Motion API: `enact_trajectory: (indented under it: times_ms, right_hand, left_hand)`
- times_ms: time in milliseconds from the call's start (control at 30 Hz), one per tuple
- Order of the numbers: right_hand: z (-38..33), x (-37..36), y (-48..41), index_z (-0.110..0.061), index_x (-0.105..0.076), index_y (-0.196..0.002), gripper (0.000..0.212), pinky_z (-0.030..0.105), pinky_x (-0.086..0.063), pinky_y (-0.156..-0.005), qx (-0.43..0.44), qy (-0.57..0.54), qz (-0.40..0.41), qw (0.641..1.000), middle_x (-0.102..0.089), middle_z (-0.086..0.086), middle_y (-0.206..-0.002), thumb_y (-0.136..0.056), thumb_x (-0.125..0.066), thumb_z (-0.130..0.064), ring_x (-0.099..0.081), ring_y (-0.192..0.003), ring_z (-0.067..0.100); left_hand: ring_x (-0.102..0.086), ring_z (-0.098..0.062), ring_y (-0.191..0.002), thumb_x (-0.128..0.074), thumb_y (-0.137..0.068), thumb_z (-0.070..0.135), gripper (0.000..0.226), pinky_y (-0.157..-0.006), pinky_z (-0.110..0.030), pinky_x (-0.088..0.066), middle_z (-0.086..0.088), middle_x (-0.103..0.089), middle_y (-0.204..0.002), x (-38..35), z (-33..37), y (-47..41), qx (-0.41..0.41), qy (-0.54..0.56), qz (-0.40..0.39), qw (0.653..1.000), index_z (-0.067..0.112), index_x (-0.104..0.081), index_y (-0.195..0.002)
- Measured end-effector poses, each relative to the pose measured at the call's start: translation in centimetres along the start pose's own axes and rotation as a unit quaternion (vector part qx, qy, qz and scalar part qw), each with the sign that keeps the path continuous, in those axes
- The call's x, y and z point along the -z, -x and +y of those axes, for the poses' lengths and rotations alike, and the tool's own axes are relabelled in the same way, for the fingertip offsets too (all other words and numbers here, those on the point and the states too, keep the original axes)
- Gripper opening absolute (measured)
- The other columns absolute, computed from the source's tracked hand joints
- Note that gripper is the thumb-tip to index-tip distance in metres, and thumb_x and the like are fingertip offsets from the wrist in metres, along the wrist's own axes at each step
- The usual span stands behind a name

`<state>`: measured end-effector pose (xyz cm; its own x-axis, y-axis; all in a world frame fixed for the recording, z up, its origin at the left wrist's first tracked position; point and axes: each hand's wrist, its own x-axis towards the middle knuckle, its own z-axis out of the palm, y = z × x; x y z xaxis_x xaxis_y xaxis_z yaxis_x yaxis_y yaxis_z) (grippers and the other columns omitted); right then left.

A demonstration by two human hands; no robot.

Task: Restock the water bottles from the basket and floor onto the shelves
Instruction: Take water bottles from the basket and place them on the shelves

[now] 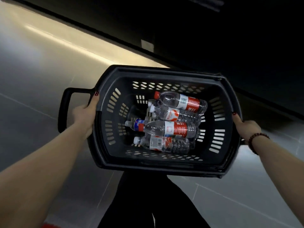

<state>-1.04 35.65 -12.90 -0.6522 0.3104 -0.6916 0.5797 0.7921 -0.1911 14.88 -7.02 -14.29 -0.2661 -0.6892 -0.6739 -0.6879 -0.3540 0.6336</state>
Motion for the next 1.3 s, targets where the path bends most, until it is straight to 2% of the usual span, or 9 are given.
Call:
enact_trajectory:
  times_ms: [133,200,333,533,633,733,900,1000,1300]
  right_hand:
    - [-6.6,1.1,4.3,0.008,-0.058,-0.114,0.072,0.034,-0.044,-0.074,0.083,0.039,-0.006,0.996,-0.059,0.024,-0.108,-0.092,-0.043,-0.059,-0.053,-0.088,0.031]
    - [-10.6,0.8,6.7,0.006,-0.062,-0.099,0.066,0.033,-0.041,-0.074,0.126,0.06,0.002,0.99,-0.06,0.024,-0.105,-0.092,-0.044,-0.057,-0.053,-0.086,0.031]
    - [-18.3,-1.5,12.4,-0.007,-0.048,-0.063,0.057,0.034,-0.042,-0.072,0.196,0.084,0.01,0.977,-0.057,0.019,-0.091,-0.092,-0.045,-0.057,-0.053,-0.082,0.03]
    - [-28.6,-8.0,20.2,-0.002,-0.055,-0.066,0.062,0.033,-0.043,-0.069,0.282,0.14,-0.006,0.949,-0.063,0.022,-0.091,-0.091,-0.044,-0.058,-0.053,-0.068,0.027]
    - [-34.1,-11.8,23.4,0.004,-0.064,-0.08,0.066,0.032,-0.043,-0.071,0.325,0.168,-0.008,0.931,-0.066,0.025,-0.103,-0.091,-0.044,-0.058,-0.059,-0.08,0.033]
    - [-40.0,-16.1,27.1,-0.002,-0.056,-0.062,0.064,0.033,-0.044,-0.07,0.378,0.209,-0.012,0.902,-0.065,0.024,-0.092,-0.09,-0.045,-0.058,-0.055,-0.072,0.031]
    - [-49.2,-24.7,31.4,0.004,-0.058,-0.067,0.067,0.034,-0.046,-0.064,0.442,0.26,-0.022,0.858,-0.057,0.014,-0.068,-0.09,-0.046,-0.058,-0.055,-0.066,0.03]
    - [-54.8,-30.5,33.9,0.002,-0.058,-0.068,0.065,0.03,-0.038,-0.052,0.471,0.289,-0.045,0.832,-0.056,0.012,-0.068,-0.091,-0.047,-0.058,-0.052,-0.061,0.027]
    - [-67.2,-45.0,45.2,0.001,-0.059,-0.071,0.061,0.027,-0.042,-0.052,0.527,0.334,-0.127,0.771,-0.057,0.011,-0.067,-0.09,-0.049,-0.056,-0.054,-0.06,0.026]
  left_hand:
    - [-0.067,-0.025,-0.087,-0.075,-0.059,0.073,0.069,-0.081,-0.04,-0.058,-0.009,-0.07,-0.094,6.7,1.0,1.4,0.025,0.064,0.059,0.996,0.01,-0.063,-0.086]
    - [-0.067,-0.027,-0.09,-0.076,-0.056,0.074,0.075,-0.083,-0.042,-0.058,-0.009,-0.069,-0.099,10.6,1.4,1.7,0.041,0.103,0.081,0.99,0.011,-0.061,-0.094]
    - [-0.067,-0.027,-0.088,-0.073,-0.034,0.086,0.129,-0.081,-0.045,-0.058,-0.008,-0.068,-0.103,19.2,1.7,1.4,0.069,0.176,0.128,0.974,0.006,-0.051,-0.132]
    - [-0.07,-0.032,-0.087,-0.073,-0.029,0.087,0.104,-0.083,-0.05,-0.057,-0.012,-0.073,-0.099,31.2,1.2,0.1,0.079,0.23,0.182,0.953,0.01,-0.066,-0.098]
    - [-0.07,-0.036,-0.091,-0.071,-0.026,0.09,0.104,-0.085,-0.052,-0.056,-0.015,-0.073,-0.101,36.7,-0.2,-0.9,0.081,0.252,0.204,0.942,0.01,-0.066,-0.093]
    - [-0.069,-0.035,-0.089,-0.068,-0.037,0.09,0.095,-0.084,-0.045,-0.056,-0.015,-0.073,-0.101,41.0,-1.6,-1.0,0.109,0.268,0.252,0.924,0.01,-0.063,-0.087]
    - [-0.07,-0.031,-0.083,-0.071,-0.038,0.087,0.1,-0.081,-0.045,-0.058,-0.012,-0.073,-0.09,47.3,-3.3,-2.8,0.141,0.352,0.325,0.866,0.005,-0.068,-0.094]
    - [-0.069,-0.031,-0.083,-0.073,-0.022,0.088,0.108,-0.082,-0.046,-0.058,-0.011,-0.072,-0.09,50.3,-4.5,-4.7,0.16,0.399,0.364,0.826,0.007,-0.069,-0.094]
    - [-0.071,-0.034,-0.083,-0.073,-0.021,0.089,0.114,-0.079,-0.051,-0.058,-0.009,-0.074,-0.098,60.2,-11.4,-9.6,0.228,0.478,0.425,0.734,0.016,-0.069,-0.109]
